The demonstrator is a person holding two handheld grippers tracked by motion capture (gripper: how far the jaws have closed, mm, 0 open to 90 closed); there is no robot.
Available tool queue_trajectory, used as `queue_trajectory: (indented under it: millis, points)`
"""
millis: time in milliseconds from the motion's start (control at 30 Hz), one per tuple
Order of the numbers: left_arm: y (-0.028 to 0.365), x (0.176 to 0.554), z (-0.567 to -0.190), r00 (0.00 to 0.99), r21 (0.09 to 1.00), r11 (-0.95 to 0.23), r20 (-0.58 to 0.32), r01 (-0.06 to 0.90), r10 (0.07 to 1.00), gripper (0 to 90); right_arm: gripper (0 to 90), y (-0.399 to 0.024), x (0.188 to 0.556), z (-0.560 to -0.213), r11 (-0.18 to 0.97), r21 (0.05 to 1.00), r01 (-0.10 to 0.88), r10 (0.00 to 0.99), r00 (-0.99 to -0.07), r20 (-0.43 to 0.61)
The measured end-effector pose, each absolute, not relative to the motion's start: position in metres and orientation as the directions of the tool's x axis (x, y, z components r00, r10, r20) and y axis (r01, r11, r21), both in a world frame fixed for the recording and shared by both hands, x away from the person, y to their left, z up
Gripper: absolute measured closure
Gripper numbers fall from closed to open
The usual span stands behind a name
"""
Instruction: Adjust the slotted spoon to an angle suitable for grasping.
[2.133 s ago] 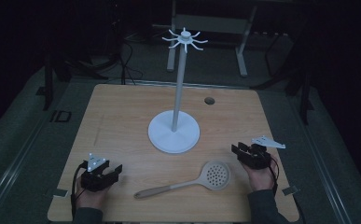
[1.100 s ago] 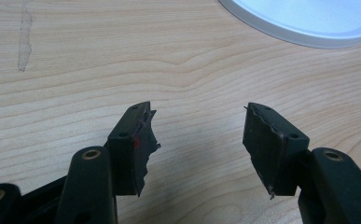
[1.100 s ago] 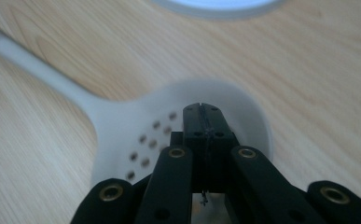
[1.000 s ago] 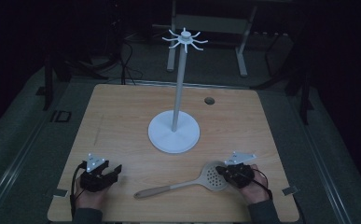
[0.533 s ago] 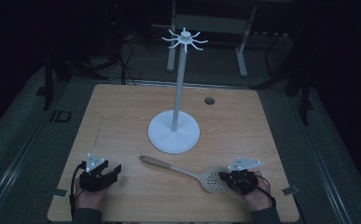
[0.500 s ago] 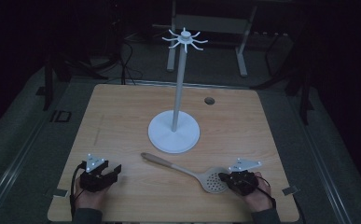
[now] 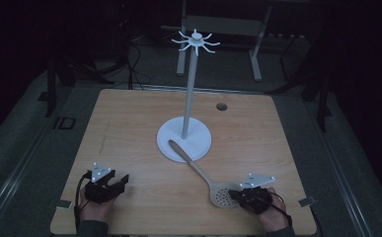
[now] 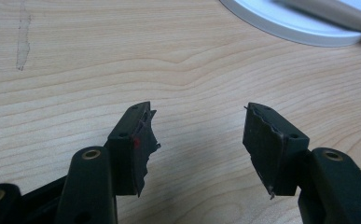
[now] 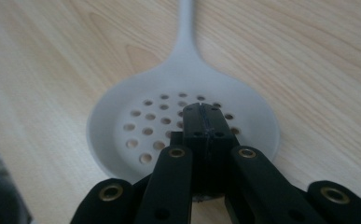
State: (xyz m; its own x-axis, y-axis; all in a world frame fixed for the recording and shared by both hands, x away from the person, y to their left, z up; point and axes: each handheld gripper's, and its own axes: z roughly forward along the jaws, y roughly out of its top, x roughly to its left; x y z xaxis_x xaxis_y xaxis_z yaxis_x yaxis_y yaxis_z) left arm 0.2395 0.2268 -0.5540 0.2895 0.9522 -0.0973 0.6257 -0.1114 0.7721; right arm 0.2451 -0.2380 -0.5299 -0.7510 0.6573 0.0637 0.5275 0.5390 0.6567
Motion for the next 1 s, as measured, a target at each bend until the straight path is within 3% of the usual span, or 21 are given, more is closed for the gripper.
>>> queue_trajectory:
  millis: [400,733,1000]
  points:
    - [0.226,0.24,-0.554,0.292,0.771,-0.116,-0.095,0.626,0.952,42.7,86.0,-0.228,0.258,-0.514,0.541,0.668,0.511,0.675,-0.738,0.018]
    - [0.227,0.24,-0.554,0.293,0.773,-0.112,-0.098,0.624,0.951,42.7,80.5,-0.197,0.298,-0.491,0.558,0.664,0.498,0.676,-0.737,-0.017]
    - [0.227,0.24,-0.553,0.292,0.774,-0.11,-0.101,0.623,0.951,42.7,79.2,-0.165,0.321,-0.497,0.607,0.61,0.51,0.645,-0.764,-0.002]
